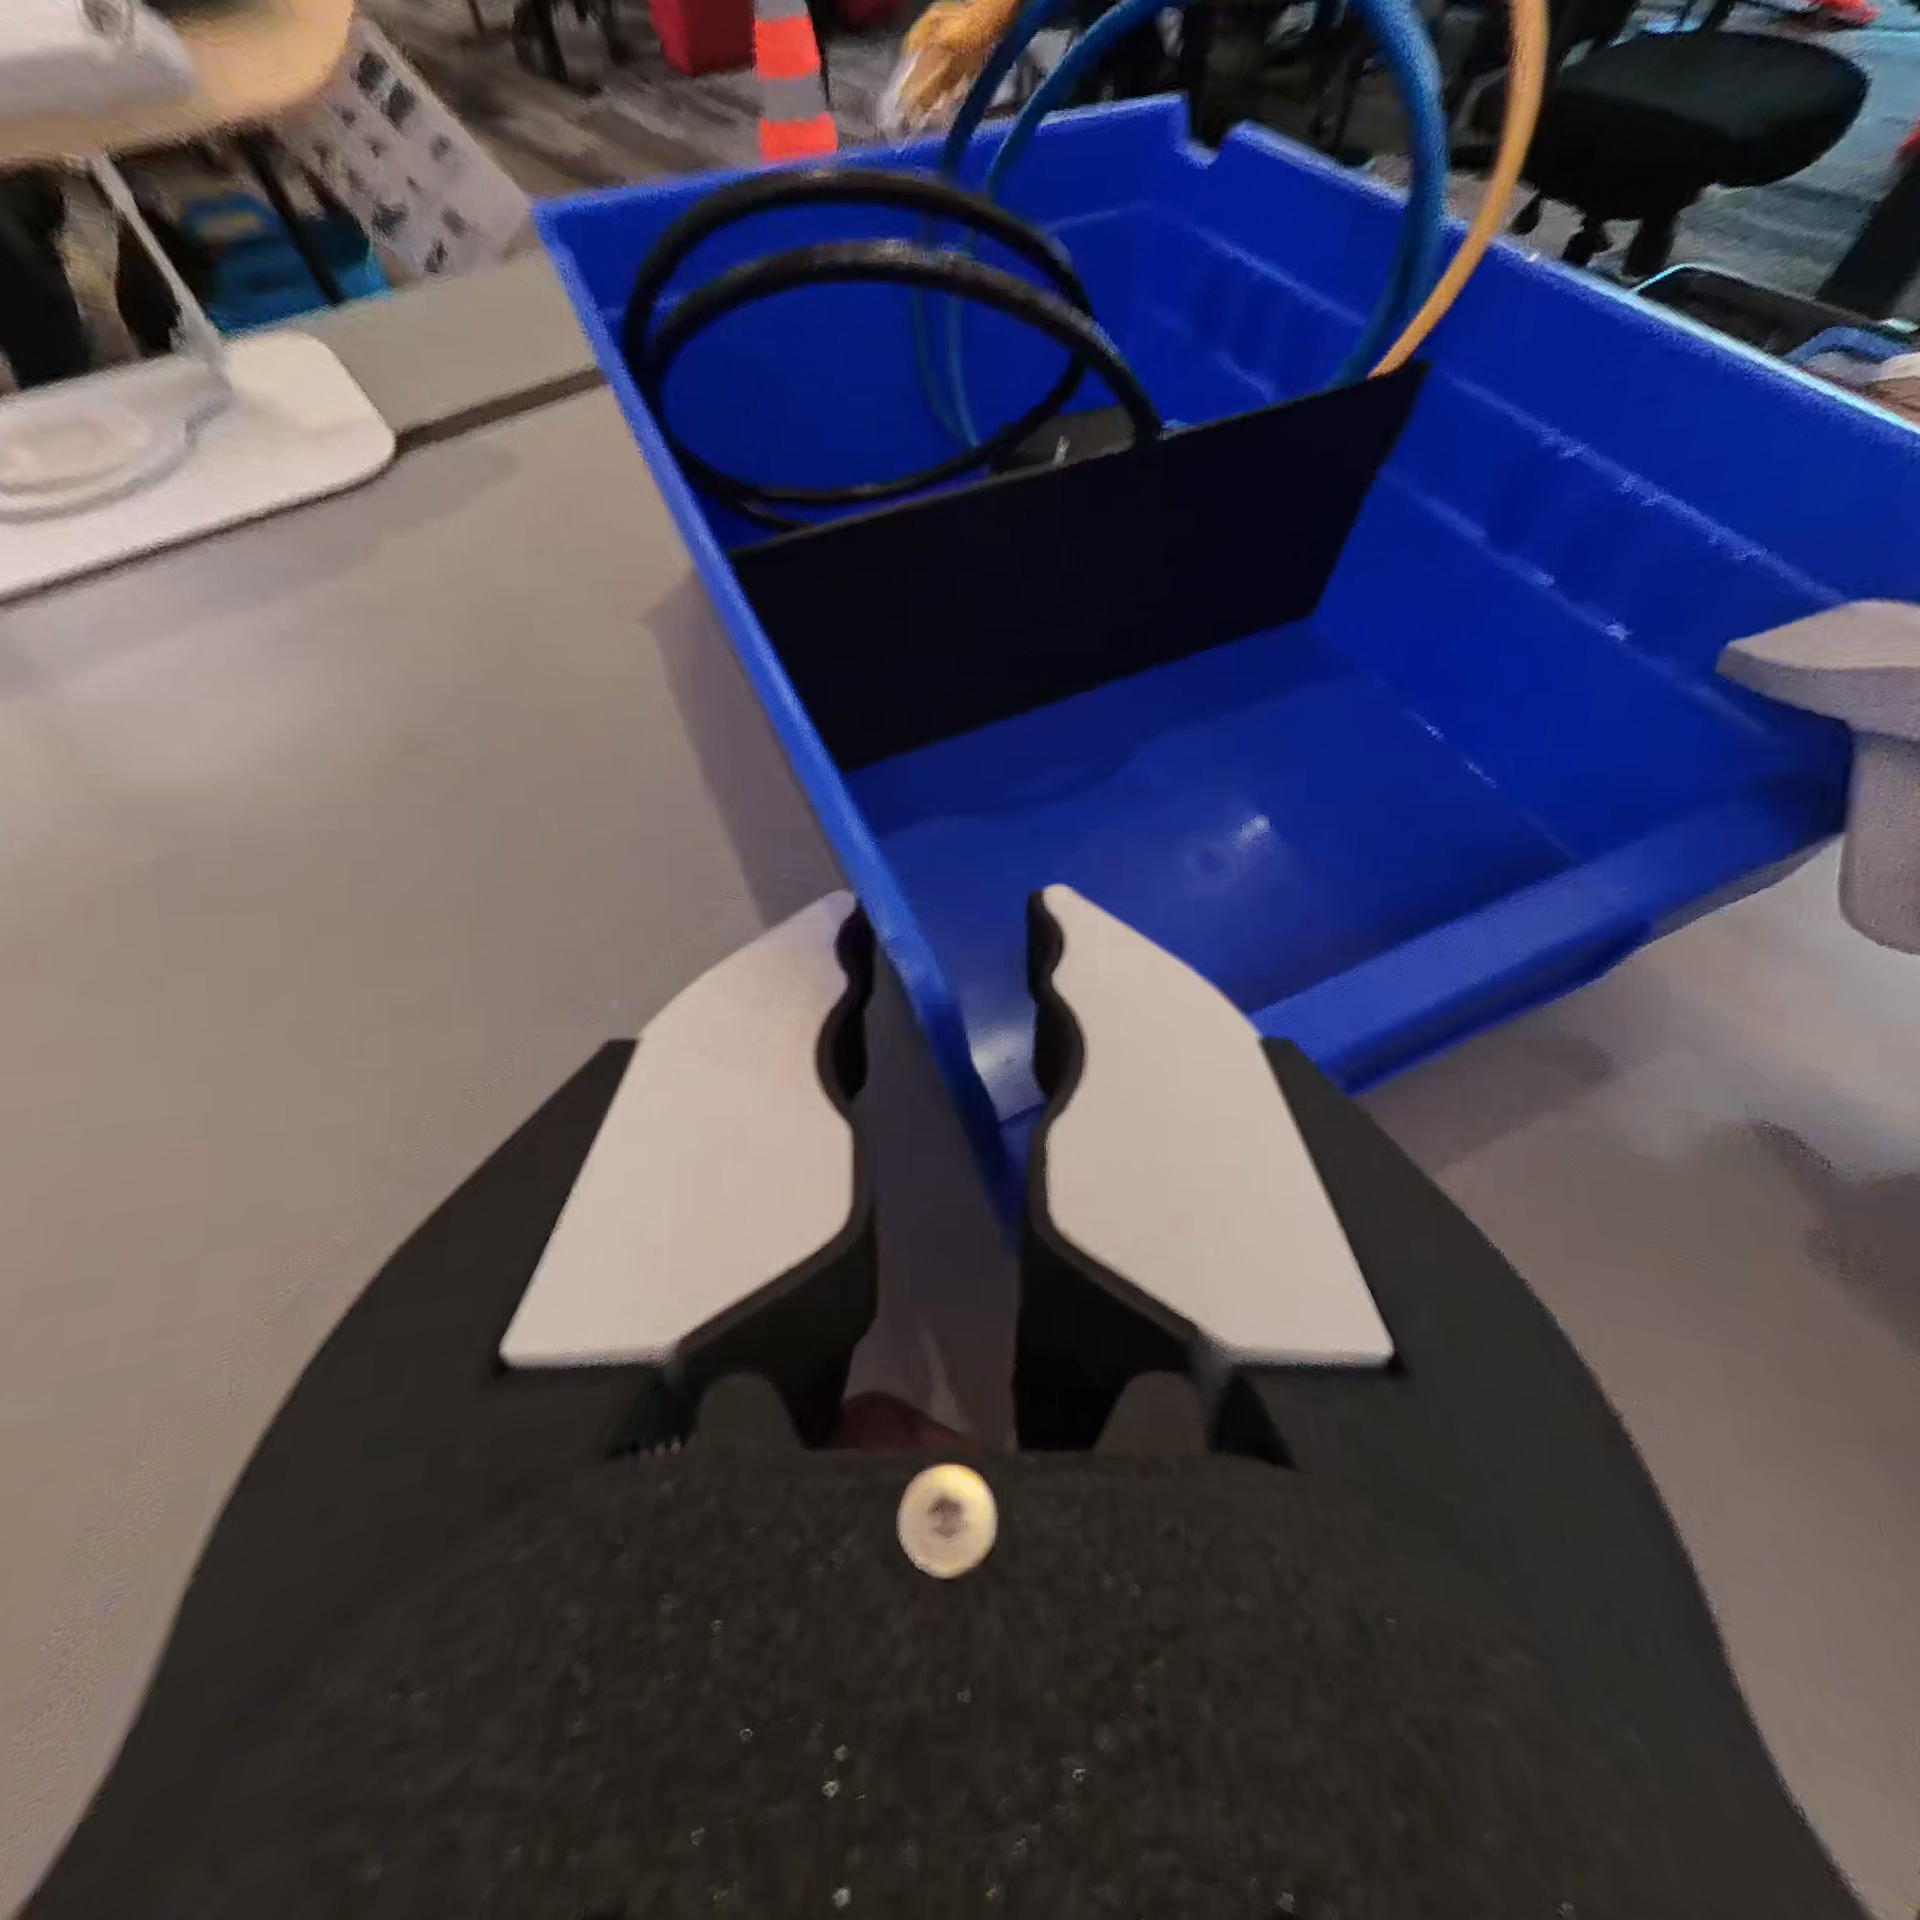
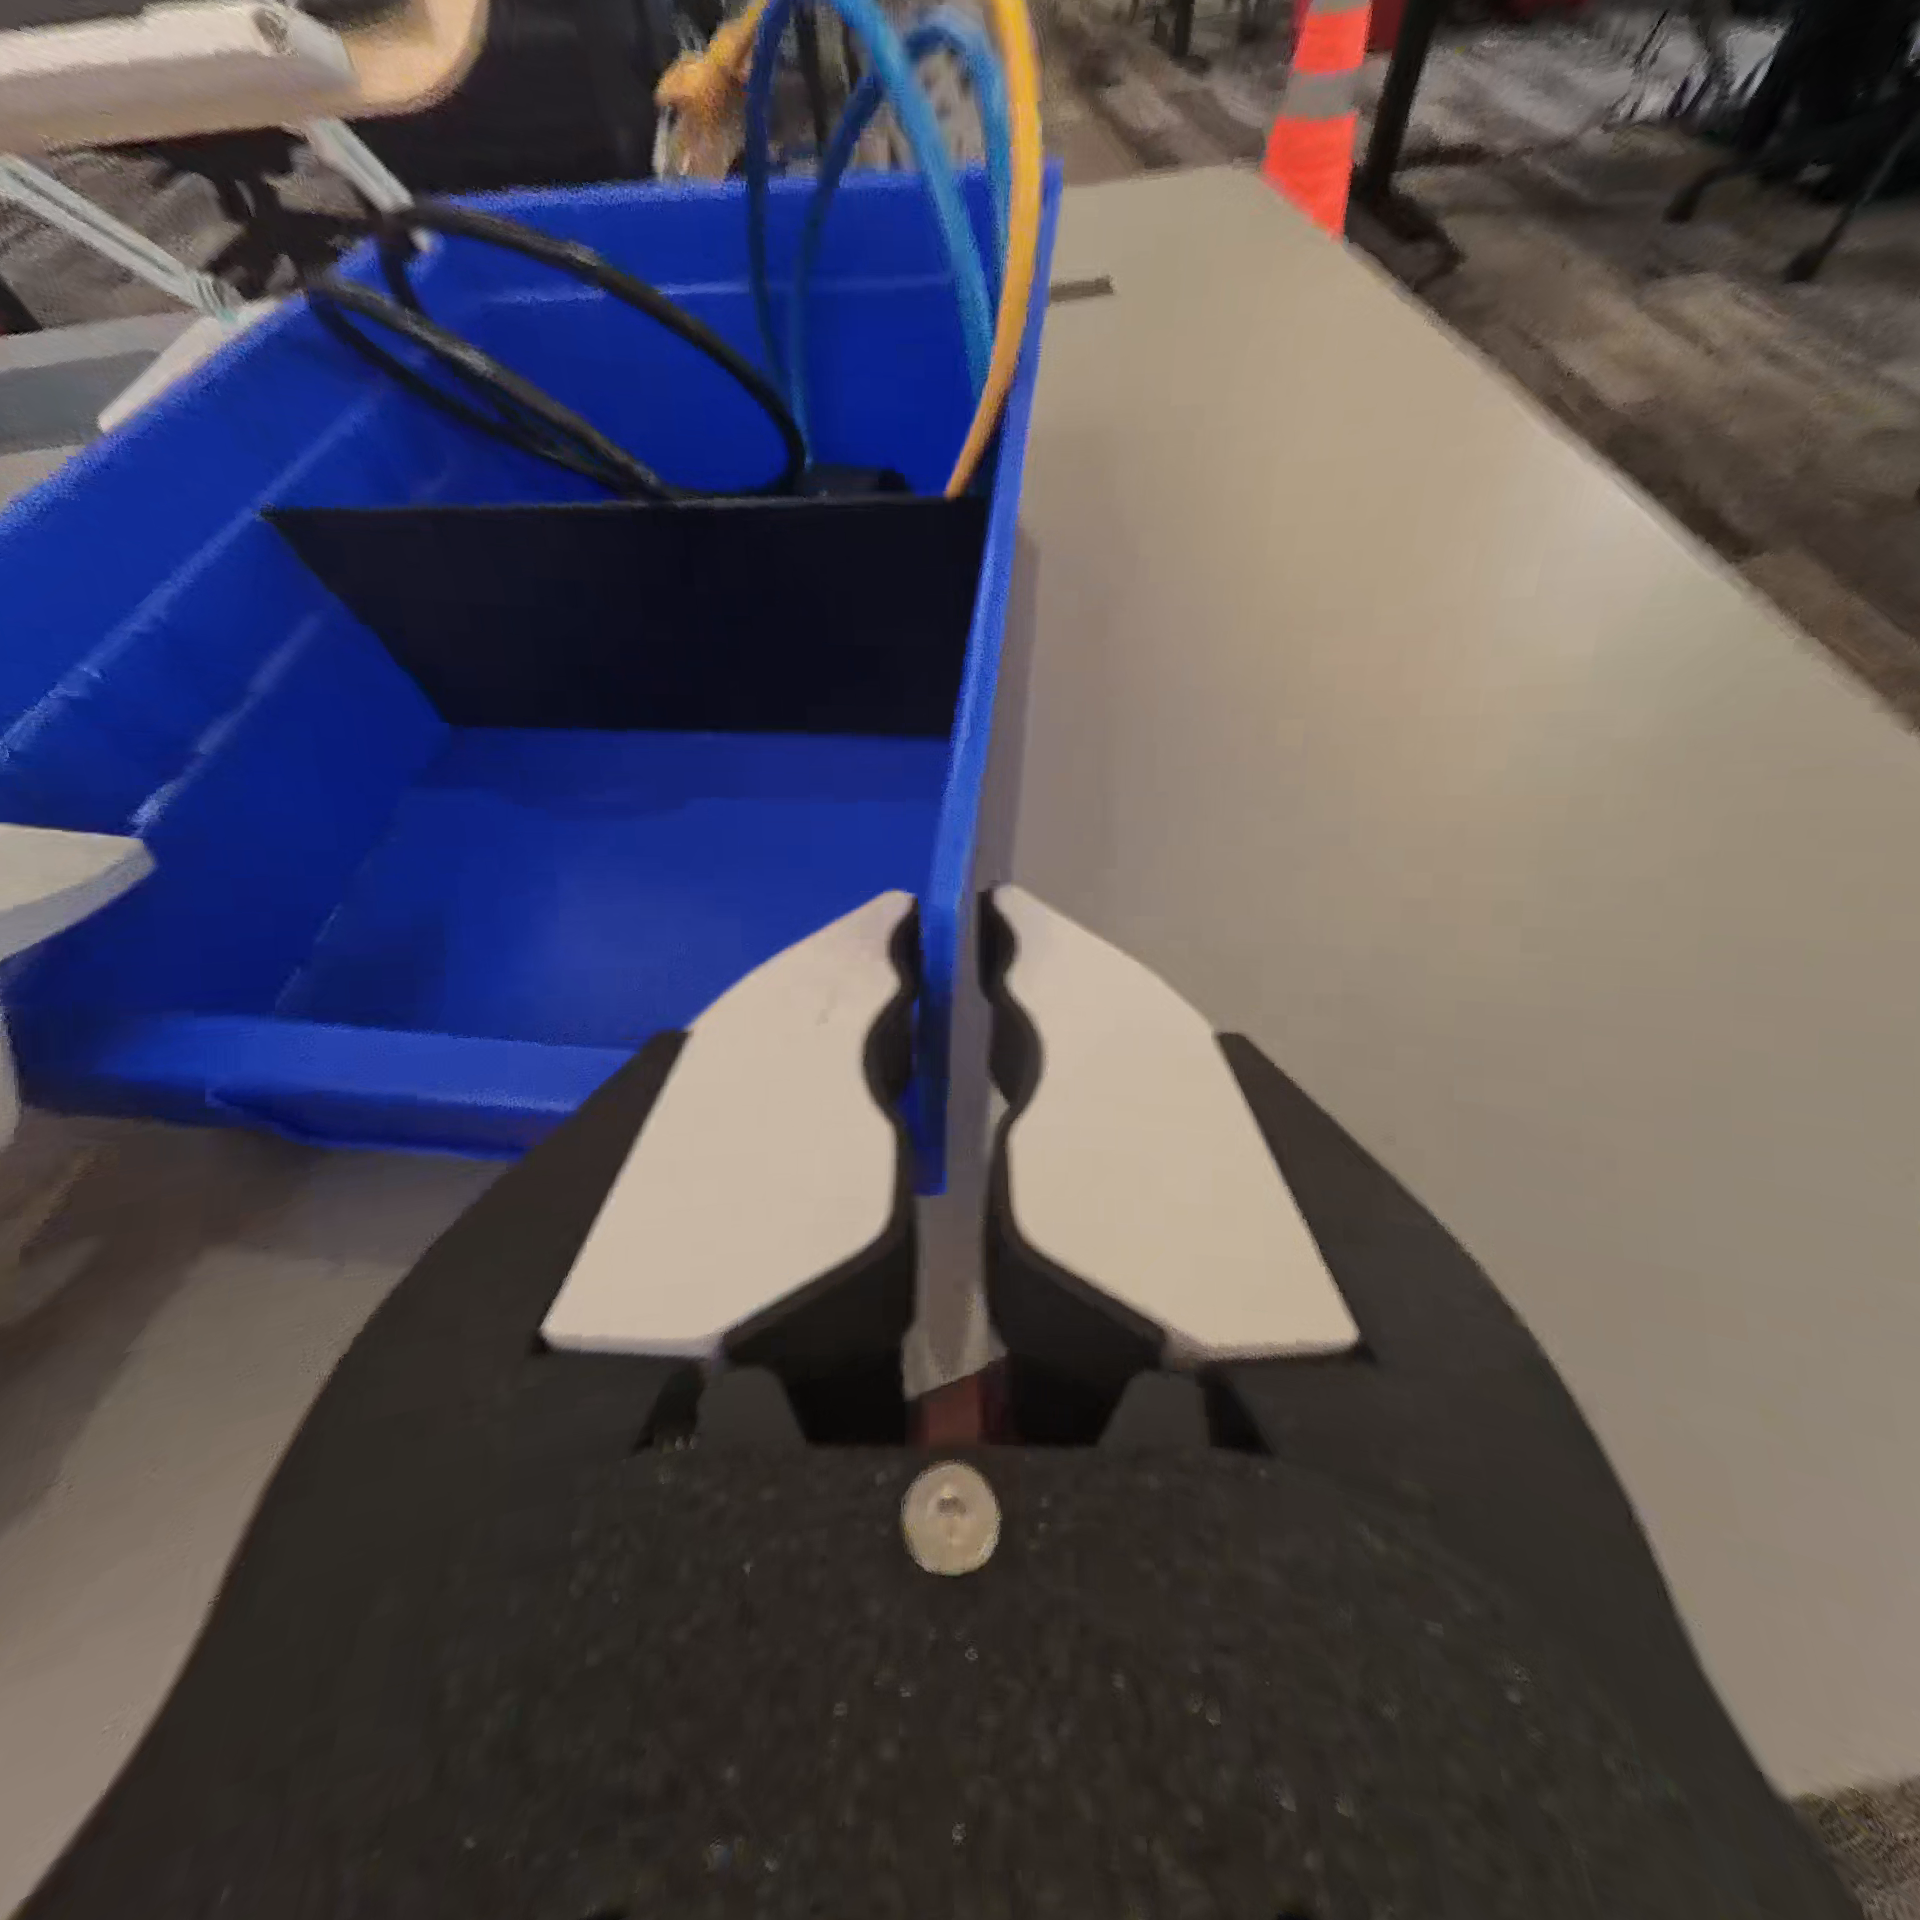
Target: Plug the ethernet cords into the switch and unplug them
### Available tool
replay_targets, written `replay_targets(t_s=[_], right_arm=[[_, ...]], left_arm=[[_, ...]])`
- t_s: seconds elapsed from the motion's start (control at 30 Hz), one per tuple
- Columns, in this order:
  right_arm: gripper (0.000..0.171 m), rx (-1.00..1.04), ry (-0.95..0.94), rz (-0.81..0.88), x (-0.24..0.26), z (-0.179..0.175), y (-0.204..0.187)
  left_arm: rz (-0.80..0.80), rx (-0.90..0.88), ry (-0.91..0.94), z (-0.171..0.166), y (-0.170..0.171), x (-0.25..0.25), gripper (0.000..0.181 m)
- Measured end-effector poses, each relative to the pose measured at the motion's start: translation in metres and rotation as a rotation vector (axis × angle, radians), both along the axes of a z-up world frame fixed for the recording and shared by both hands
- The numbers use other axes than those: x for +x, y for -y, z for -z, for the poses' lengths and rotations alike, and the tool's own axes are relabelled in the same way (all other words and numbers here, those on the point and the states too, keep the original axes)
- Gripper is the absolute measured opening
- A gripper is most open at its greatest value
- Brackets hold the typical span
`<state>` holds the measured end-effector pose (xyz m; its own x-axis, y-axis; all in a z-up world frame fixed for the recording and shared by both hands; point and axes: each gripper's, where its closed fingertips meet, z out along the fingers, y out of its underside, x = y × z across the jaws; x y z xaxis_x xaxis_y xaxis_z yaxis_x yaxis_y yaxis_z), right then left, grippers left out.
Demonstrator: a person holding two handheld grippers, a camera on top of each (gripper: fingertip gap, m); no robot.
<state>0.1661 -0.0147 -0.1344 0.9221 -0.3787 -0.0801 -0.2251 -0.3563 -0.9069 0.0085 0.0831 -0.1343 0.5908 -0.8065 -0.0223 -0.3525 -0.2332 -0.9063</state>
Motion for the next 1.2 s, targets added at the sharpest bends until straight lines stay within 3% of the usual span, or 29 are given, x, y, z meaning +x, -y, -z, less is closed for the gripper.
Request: replay_targets(t_s=[0.07, 0.2, 0.4, 0.7, 0.8, 0.87, 0.93, 0.97, 1.03, 1.13, 1.2], right_arm=[[0.004, -0.018, -0.019, 0.032, 0.003, 0.006, -0.009], [0.002, -0.050, 0.017, 0.046, -0.013, 0.004, -0.021], [0.003, 0.048, 0.114, -0.018, -0.071, -0.025, -0.063], [0.004, 0.075, 0.177, -0.209, -0.176, -0.025, -0.143], [0.005, 0.056, 0.216, -0.258, -0.190, -0.010, -0.157], [0.016, 0.038, 0.207, -0.342, -0.198, -0.005, -0.161], [0.030, 0.075, 0.099, -0.482, -0.210, -0.006, -0.162], [0.027, 0.099, 0.029, -0.521, -0.211, -0.007, -0.161], [0.020, 0.116, -0.024, -0.545, -0.202, -0.010, -0.157], [0.023, 0.167, 0.066, -0.557, -0.184, -0.030, -0.142], [0.010, 0.254, 0.120, -0.549, -0.174, -0.054, -0.130]], left_arm=[[-0.010, -0.007, -0.052, 0.003, -0.005, -0.002, 0.016], [-0.037, 0.028, -0.098, 0.002, -0.016, -0.022, 0.012], [-0.139, 0.114, -0.030, -0.034, -0.046, -0.089, 0.008], [-0.396, 0.130, -0.038, -0.023, -0.092, -0.208, 0.007], [-0.415, 0.145, -0.083, -0.008, -0.095, -0.226, 0.009], [-0.401, 0.151, -0.064, -0.006, -0.091, -0.229, 0.011], [-0.368, 0.139, -0.039, -0.005, -0.086, -0.230, 0.013], [-0.349, 0.137, -0.023, -0.006, -0.082, -0.231, 0.013], [-0.340, 0.174, 0.023, -0.021, -0.072, -0.239, 0.015], [-0.410, 0.301, 0.112, -0.068, -0.053, -0.275, 0.018], [-0.522, 0.418, 0.147, -0.103, -0.046, -0.322, 0.014]])
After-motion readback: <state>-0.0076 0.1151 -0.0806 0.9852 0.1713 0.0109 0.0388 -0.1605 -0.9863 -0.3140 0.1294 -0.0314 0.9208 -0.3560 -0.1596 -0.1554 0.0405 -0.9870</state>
